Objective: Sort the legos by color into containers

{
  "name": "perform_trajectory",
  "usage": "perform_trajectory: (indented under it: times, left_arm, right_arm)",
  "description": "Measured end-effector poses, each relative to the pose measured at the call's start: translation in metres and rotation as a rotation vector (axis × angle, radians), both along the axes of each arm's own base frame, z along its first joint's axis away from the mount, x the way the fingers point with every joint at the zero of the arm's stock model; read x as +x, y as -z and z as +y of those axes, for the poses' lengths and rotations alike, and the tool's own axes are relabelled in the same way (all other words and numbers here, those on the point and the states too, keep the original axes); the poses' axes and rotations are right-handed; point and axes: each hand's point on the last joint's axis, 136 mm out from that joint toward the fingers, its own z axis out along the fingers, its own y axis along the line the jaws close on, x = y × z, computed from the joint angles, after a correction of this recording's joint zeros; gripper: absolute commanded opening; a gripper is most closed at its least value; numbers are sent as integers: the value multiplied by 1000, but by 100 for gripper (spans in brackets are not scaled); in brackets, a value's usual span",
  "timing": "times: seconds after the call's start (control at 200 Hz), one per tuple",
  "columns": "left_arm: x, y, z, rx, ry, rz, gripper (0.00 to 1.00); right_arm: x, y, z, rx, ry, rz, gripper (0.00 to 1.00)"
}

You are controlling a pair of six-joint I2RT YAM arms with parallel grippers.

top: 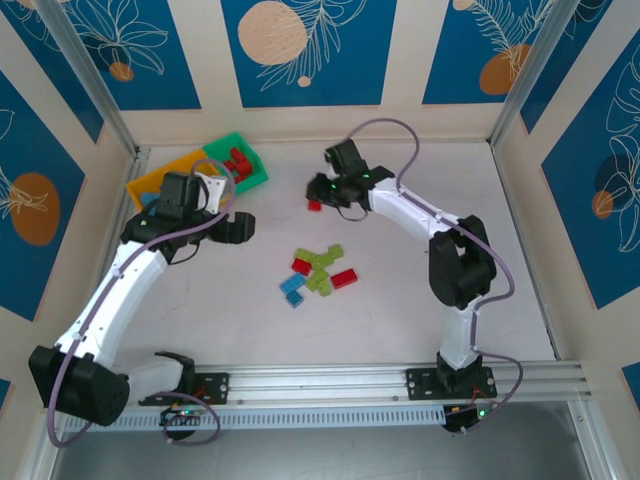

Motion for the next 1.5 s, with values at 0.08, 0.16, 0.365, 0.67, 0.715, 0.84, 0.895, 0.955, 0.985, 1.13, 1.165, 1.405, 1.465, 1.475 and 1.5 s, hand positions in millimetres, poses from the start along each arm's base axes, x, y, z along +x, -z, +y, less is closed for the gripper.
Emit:
perform_trajectory:
  times: [0.08, 0.16, 0.365, 0.67, 0.715, 0.84, 0.895, 0.955, 0.985, 1.13, 1.165, 1.405, 1.465, 1.475, 1.5]
  left_arm:
    - [2, -5, 11, 25, -62, -27, 100]
    - [3, -10, 20, 39, -111, -49, 100]
    - [2, -10, 27, 41, -161, -68, 100]
    - [3, 1, 31, 65, -177, -44, 100]
    - [5, 5, 31, 73, -177, -36, 100]
    - [9, 16, 30, 89, -177, -2, 100]
    - [10, 19, 30, 92, -177, 7, 100]
    - [10, 20, 30, 93, -177, 11, 100]
    - [10, 20, 30, 92, -178, 10, 100]
    - [10, 20, 30, 81, -190, 14, 100]
    - [10, 20, 30, 75, -196, 16, 100]
    - [8, 20, 24, 8, -215, 41, 100]
    - [7, 20, 19, -23, -208, 54, 100]
    - [6, 20, 18, -29, -205, 57, 100]
    - [6, 20, 15, -42, -199, 63, 100]
  right_arm:
    - [29, -20, 41, 101, -23, -87, 27]
    - [56, -16, 72, 163, -35, -128, 27]
    - [114, 39, 131, 259, -85, -170, 27]
    - [127, 56, 170, 337, -121, -322, 50]
    - [129, 43, 176, 360, -116, -375, 65]
    - [132, 3, 186, 450, -88, -507, 91]
    - [131, -7, 188, 478, -84, -526, 96]
    - [131, -10, 187, 486, -85, -538, 100]
    - [132, -9, 186, 483, -85, -538, 100]
    - [133, 5, 176, 440, -107, -467, 97]
    - [131, 8, 173, 423, -116, -433, 96]
    - [82, -50, 127, 340, -193, -239, 97]
    - [64, -79, 109, 323, -206, -220, 97]
    - [60, -85, 105, 320, -207, -220, 97]
    - [50, -98, 95, 310, -210, -217, 97]
